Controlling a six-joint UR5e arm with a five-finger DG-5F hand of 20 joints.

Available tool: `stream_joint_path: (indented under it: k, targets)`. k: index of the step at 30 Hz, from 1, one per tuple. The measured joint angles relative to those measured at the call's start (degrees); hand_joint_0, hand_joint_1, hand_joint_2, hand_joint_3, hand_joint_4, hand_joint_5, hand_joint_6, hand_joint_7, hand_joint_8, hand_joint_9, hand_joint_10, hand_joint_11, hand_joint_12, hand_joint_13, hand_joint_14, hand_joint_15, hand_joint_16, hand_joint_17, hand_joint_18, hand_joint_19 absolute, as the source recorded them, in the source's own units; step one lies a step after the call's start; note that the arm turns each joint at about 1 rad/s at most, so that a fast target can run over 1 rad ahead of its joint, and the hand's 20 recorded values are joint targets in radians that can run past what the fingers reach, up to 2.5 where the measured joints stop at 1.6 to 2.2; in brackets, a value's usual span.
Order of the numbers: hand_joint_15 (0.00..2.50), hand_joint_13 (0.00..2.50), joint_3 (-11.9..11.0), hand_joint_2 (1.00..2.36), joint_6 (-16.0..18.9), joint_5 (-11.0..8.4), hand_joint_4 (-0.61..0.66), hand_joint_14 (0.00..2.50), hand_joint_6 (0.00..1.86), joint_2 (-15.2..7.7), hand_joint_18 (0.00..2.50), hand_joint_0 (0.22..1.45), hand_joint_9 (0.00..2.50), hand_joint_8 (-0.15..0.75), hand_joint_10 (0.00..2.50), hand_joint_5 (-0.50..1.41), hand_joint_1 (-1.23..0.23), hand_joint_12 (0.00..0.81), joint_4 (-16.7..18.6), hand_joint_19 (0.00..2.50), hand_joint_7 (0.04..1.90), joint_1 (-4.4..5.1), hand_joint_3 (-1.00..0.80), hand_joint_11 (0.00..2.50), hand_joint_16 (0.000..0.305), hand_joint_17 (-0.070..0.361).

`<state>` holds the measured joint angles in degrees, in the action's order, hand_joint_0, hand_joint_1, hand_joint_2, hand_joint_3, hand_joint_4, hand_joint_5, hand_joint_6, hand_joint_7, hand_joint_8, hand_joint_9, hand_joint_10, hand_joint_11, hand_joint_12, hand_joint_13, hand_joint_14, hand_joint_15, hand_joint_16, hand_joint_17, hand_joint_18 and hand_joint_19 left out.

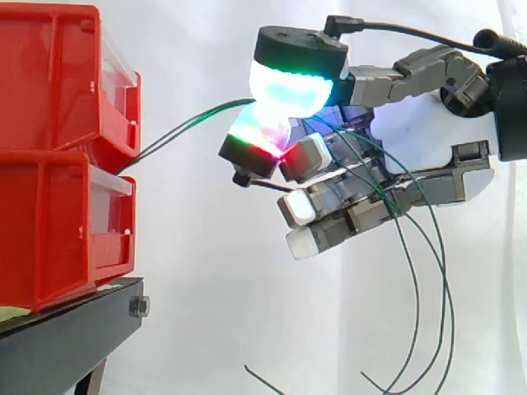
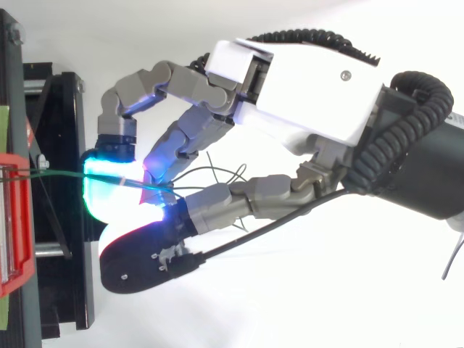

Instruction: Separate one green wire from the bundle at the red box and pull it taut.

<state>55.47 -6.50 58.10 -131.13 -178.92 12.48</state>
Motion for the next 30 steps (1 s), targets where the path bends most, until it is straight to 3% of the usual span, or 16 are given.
stream_joint_path:
  k: [2, 4, 5, 7, 11, 16, 19, 30]
  targets:
    - [0.64, 0.86, 0.00, 1.00, 0.01, -0.02, 0.07, 0.02, 0.91, -0.01, 0.74, 0.67, 1.05, 0.258, 0.02, -0.16, -0.87, 0.373, -0.01, 0.53, 1.08, 0.00, -0.50, 1.20, 0.045, 0.101]
    - [0.64, 0.88, 0.00, 1.00, 0.07, -0.03, 0.10, 0.02, 0.90, 0.00, 0.75, 0.56, 1.10, 0.272, 0.02, -0.15, -0.71, 0.377, -0.02, 0.55, 1.11, 0.01, -0.50, 1.21, 0.046, 0.103]
    - [0.64, 0.89, 0.02, 1.00, 0.10, -0.03, 0.11, 0.02, 0.90, 0.00, 0.75, 0.56, 1.10, 0.268, 0.02, -0.15, -0.70, 0.378, -0.02, 0.55, 1.11, 0.02, -0.50, 1.22, 0.046, 0.104]
    - [0.65, 0.95, 0.02, 1.00, 0.13, -0.04, 0.12, 0.02, 0.89, 0.00, 0.80, 0.50, 1.16, 0.294, 0.02, -0.14, -0.51, 0.409, -0.04, 0.56, 1.10, 0.05, -0.50, 1.20, 0.051, 0.115]
    - [0.67, 0.96, 0.04, 1.00, 0.17, -0.03, 0.10, 0.02, 0.88, 0.00, 0.78, 0.58, 1.16, 0.267, 0.02, -0.15, -0.34, 0.394, -0.06, 0.60, 1.13, 0.07, -0.50, 1.22, 0.047, 0.107]
    - [0.67, 0.96, 0.07, 1.01, 0.24, -0.02, 0.11, 0.02, 0.88, -0.01, 0.78, 0.60, 1.15, 0.266, 0.02, -0.16, -0.48, 0.395, -0.03, 0.60, 1.11, 0.09, -0.34, 1.22, 0.048, 0.107]
    - [0.67, 0.96, 0.07, 1.02, 0.25, 0.02, 0.13, 0.02, 0.90, -0.01, 0.83, 0.59, 1.13, 0.295, 0.02, -0.17, -0.69, 0.417, -0.02, 0.56, 1.11, 0.09, -0.15, 1.23, 0.053, 0.120]
    - [0.65, 0.86, 0.07, 1.02, 0.26, -0.01, -0.01, 0.02, 0.93, -0.01, 0.76, 0.65, 1.04, 0.265, 0.02, -0.19, -0.85, 0.390, -0.02, 0.53, 1.15, 0.09, -0.13, 1.22, 0.048, 0.108]
